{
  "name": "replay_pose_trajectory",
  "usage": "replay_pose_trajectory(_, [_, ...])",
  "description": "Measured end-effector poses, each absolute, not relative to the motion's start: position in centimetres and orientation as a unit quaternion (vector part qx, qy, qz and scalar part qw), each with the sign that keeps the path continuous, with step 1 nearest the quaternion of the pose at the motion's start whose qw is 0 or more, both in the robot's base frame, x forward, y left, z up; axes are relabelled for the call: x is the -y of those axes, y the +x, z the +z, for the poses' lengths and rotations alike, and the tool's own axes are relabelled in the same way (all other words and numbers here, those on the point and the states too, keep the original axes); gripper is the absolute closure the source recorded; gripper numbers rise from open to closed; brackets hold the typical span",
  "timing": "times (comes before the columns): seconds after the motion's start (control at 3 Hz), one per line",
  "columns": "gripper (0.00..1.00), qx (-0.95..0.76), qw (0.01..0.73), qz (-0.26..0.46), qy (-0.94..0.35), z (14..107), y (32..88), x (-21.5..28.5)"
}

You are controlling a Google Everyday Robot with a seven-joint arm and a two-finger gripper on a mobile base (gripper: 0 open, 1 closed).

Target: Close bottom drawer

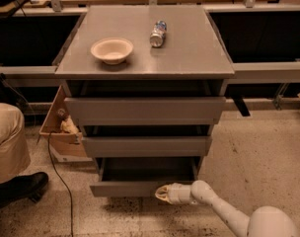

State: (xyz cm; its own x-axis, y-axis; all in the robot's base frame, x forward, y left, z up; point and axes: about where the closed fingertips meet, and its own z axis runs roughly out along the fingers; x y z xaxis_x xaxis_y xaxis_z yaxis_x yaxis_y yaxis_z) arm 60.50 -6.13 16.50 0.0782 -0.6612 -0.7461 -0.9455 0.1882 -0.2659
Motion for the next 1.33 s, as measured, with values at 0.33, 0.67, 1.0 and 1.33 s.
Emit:
replay_pose_trajectory(0.33, [1.0,-0.641,0.425,0.172,-0.616,16.7,62.6,4.8])
replay_pose_trajectory(0.67, [1.0,-0.635,0.434,0.168,-0.617,16.8,63.3,4.3])
replay_pose_trajectory(1.0, [1.0,-0.617,0.472,0.147,-0.612,17.3,66.8,2.1])
replay_pose_trajectory(1.33, [1.0,-0.617,0.473,0.147,-0.611,17.4,66.7,2.1])
